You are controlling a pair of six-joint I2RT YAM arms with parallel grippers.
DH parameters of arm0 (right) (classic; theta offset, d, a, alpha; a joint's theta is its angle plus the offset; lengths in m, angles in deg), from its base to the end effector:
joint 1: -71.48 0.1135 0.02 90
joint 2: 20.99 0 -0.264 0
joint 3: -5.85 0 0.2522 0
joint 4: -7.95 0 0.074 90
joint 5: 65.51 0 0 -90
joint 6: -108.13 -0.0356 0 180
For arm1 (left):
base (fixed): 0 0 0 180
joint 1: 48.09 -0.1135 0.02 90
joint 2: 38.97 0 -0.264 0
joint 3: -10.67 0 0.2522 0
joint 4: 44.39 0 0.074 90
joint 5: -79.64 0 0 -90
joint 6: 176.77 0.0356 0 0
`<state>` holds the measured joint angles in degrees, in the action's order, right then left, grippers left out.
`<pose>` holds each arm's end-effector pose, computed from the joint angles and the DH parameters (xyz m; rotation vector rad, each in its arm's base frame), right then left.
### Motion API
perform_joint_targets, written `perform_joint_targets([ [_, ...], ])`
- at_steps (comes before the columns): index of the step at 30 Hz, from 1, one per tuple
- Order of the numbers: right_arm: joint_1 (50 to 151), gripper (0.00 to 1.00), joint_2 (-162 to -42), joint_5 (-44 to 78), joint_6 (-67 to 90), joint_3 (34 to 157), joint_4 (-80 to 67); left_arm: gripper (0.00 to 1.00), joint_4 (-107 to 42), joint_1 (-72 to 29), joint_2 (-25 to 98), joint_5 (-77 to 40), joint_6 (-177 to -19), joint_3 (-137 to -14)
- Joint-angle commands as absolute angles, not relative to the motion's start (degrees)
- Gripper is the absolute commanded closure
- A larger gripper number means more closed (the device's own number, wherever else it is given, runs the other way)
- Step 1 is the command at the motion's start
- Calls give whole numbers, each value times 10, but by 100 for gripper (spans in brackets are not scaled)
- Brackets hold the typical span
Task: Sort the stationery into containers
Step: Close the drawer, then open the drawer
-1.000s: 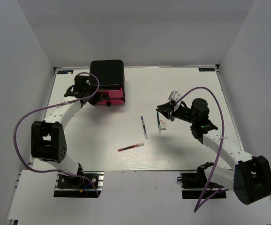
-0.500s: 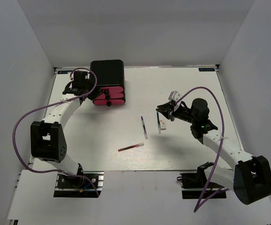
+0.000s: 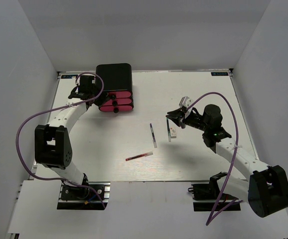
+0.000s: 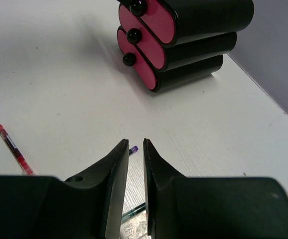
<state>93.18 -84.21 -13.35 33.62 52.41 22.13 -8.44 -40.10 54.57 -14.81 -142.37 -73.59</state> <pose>0.2193 0.1108 0.2725 -0.9815 1.3136 0.6141 0.3584 -0.0531 0.2586 -0.9519 2.2547 -0.6118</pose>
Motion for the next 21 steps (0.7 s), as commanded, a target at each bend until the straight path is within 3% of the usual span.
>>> perform_joint_targets([
  [1,928,76,-831,-133,342,520,227,100,-100,-400,530,-145,-1428,-757],
  [5,928,76,-830,-131,345,520,225,93,-128,-400,488,-167,-1413,-697],
  [10,926,71,-829,-131,346,513,224,61,-139,-400,418,-178,-1395,-614],
  [15,927,71,-833,-136,343,512,229,54,-187,-400,389,-191,-1395,-543],
  [21,928,70,-835,-136,347,516,228,52,-253,-400,425,-196,-1395,-535],
])
